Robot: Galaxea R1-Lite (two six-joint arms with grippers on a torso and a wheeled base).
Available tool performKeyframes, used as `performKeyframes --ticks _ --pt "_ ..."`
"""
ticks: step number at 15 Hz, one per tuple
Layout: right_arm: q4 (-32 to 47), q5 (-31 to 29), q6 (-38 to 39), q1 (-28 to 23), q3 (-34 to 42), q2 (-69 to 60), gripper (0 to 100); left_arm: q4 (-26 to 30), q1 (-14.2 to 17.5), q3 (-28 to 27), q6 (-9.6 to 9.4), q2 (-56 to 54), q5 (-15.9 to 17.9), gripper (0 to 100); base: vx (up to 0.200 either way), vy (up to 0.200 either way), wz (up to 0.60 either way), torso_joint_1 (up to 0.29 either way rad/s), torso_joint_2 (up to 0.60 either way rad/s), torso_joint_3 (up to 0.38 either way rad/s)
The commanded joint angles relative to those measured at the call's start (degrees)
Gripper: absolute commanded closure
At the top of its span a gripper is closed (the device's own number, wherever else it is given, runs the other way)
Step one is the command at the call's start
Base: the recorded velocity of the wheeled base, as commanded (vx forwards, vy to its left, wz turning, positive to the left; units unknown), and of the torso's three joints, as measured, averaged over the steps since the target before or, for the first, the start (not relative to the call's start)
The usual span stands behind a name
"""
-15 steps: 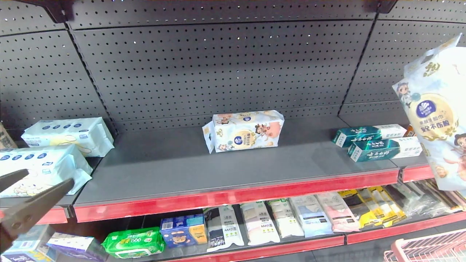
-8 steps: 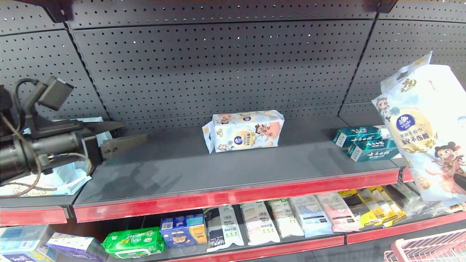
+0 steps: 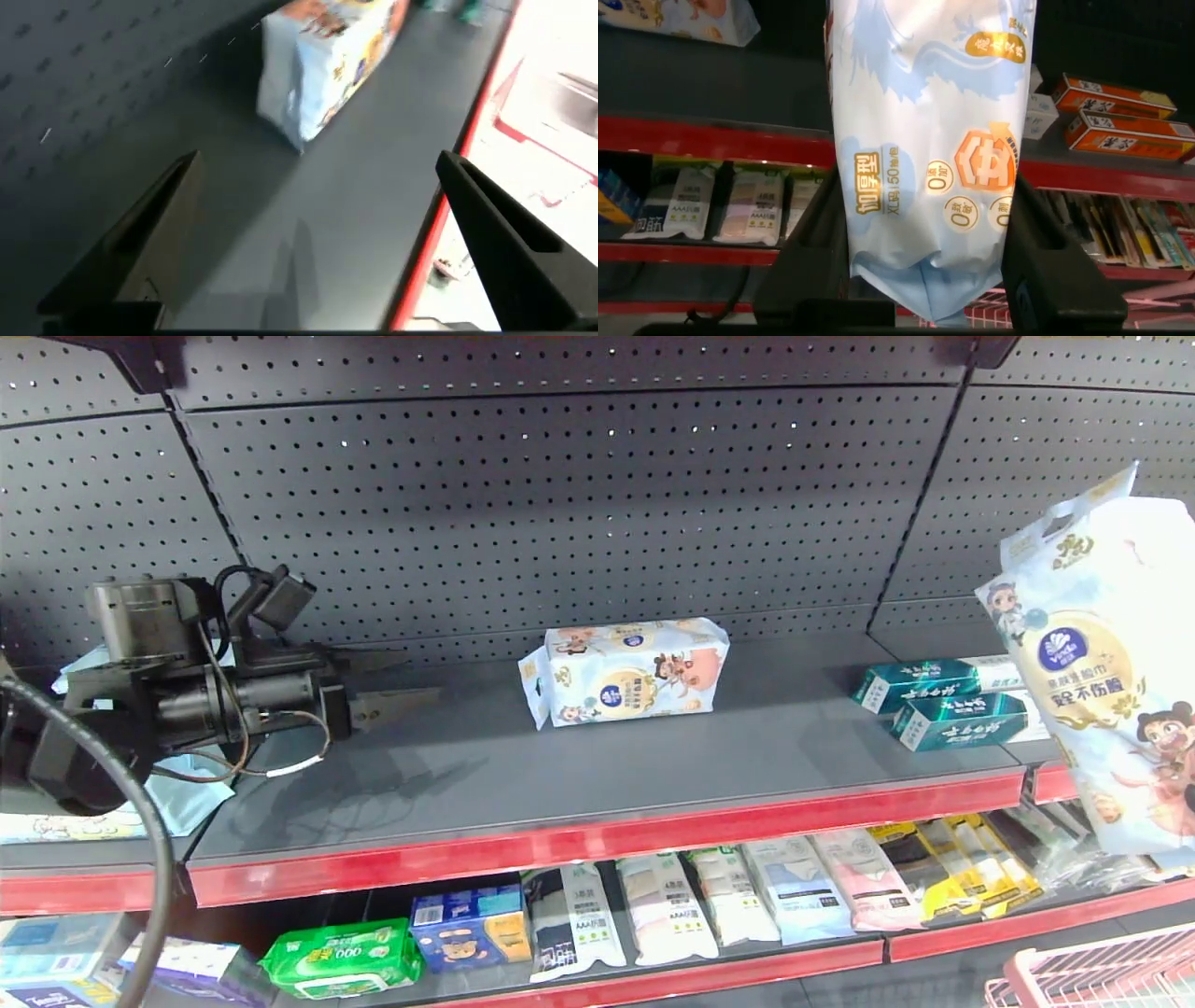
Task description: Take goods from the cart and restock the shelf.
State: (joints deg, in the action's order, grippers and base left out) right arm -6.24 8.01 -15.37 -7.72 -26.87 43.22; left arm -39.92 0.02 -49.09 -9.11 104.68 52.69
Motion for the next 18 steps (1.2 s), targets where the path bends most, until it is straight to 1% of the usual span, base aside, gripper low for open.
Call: performKeyframes --ticks 1,4,5,6,7,10,13,15,17,18 --pt "0.00 0.08 0.17 -1.51 -0.38 -2.26 100 -1.03 -0.02 -0.04 -0.12 4.57 1.54 0 0.000 0.000 0.00 0.000 0.00 0.000" --pt "1.41 0.08 0.08 -1.34 0.50 -7.97 100 -1.03 -0.29 -0.92 0.14 5.89 1.72 0 0.000 0.000 0.00 0.000 0.00 0.000" --pt "7.03 0.08 0.08 -1.51 -0.38 -11.66 100 -1.03 -1.34 -1.36 0.23 7.03 1.72 0 0.000 0.000 0.00 0.000 0.00 0.000" --pt "11.60 0.16 0.26 -1.51 -1.70 -14.12 100 -1.12 -1.61 -1.89 0.23 7.56 1.72 0 0.000 0.000 0.00 0.000 0.00 0.000" --pt "13.27 0.16 0.34 -1.42 -2.49 -14.91 100 -1.12 -1.87 -2.41 0.32 7.56 1.72 0 0.000 0.000 0.00 0.000 0.00 0.000" --pt "13.01 0.08 0.34 -1.42 -4.25 -13.16 100 -1.21 -3.54 -3.91 1.46 8.35 1.80 0 0.000 0.000 0.00 0.000 0.00 0.000" --pt "13.01 0.08 0.78 -1.42 -4.16 -12.72 100 -2.61 -5.03 -5.75 1.46 10.63 1.80 0 0.000 0.000 0.00 0.000 0.00 0.000" --pt "13.01 0.08 1.22 -1.42 -4.25 -12.98 100 -5.34 -5.91 -8.30 1.28 14.41 1.54 0 0.000 0.000 0.00 0.000 0.00 0.000" --pt "13.36 0.16 1.22 -1.42 -4.16 -13.42 100 -5.69 -6.79 -10.32 1.37 16.52 1.19 0 0.000 0.000 0.00 0.000 0.00 0.000" --pt "13.18 0.16 1.13 -1.42 -4.25 -13.33 100 -6.39 -6.70 -11.82 1.02 18.28 1.10 0 0.000 0.000 0.00 0.000 0.00 0.000"
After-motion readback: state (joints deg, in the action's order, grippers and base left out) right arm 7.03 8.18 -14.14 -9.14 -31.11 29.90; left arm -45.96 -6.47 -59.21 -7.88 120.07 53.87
